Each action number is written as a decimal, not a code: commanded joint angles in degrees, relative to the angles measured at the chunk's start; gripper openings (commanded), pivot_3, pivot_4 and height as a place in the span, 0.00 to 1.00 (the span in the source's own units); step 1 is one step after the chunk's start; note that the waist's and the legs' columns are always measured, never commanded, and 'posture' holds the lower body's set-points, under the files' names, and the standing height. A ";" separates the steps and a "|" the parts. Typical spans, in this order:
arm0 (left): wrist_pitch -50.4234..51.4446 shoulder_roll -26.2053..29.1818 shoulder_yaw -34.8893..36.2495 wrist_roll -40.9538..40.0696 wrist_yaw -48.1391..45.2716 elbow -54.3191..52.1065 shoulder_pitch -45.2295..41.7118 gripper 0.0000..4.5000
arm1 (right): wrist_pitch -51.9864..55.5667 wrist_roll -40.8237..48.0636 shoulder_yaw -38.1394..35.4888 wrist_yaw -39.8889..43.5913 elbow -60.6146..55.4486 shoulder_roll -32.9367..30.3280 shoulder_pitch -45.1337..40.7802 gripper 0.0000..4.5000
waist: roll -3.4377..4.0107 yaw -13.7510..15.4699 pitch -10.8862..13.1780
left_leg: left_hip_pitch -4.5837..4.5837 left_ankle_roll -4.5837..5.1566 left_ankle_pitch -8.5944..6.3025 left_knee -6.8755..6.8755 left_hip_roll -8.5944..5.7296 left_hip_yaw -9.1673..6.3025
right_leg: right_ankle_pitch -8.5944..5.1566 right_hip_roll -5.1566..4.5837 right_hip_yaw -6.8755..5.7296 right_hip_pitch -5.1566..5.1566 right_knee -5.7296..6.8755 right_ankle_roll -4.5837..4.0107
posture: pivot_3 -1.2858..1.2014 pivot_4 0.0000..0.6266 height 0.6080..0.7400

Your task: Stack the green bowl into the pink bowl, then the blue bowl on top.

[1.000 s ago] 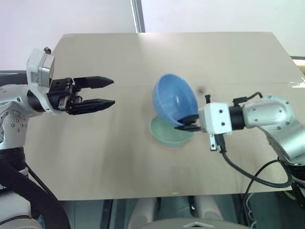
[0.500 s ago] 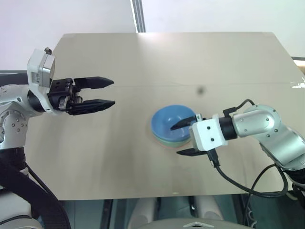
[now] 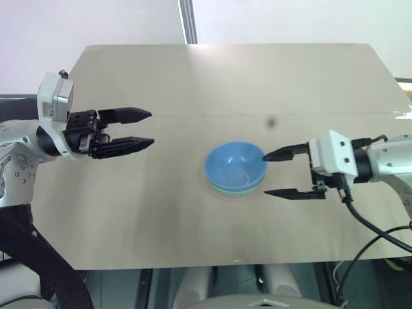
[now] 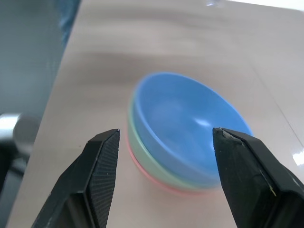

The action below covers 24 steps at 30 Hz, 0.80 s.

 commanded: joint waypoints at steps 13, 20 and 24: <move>-2.43 4.83 4.85 2.88 -2.84 -1.93 11.29 0.81 | -11.76 0.70 -23.93 14.10 13.28 -9.36 18.81 0.76 | 0.03 0.14 0.01 | 0.51 0.02 -0.01 -0.07 0.05 0.15 | 0.00 0.06 0.13 0.41 0.06 0.00 | 0.52 0.24 1.00; -5.22 5.96 5.53 5.22 -4.48 1.04 12.93 0.81 | -14.24 1.69 -28.38 18.70 18.05 -11.95 20.32 0.76 | 0.06 0.13 0.03 | 1.08 0.08 -0.05 -0.20 0.12 0.21 | -0.01 0.06 0.17 0.94 -0.10 0.01 | 0.52 0.24 1.00; -6.12 6.73 6.39 5.88 -5.71 2.84 14.04 0.81 | -13.76 3.06 -29.69 19.02 18.05 -12.07 19.82 0.76 | 0.07 0.11 0.04 | 1.19 0.10 -0.06 -0.20 0.15 0.21 | -0.01 0.07 0.18 1.03 -0.09 0.01 | 0.52 0.24 1.00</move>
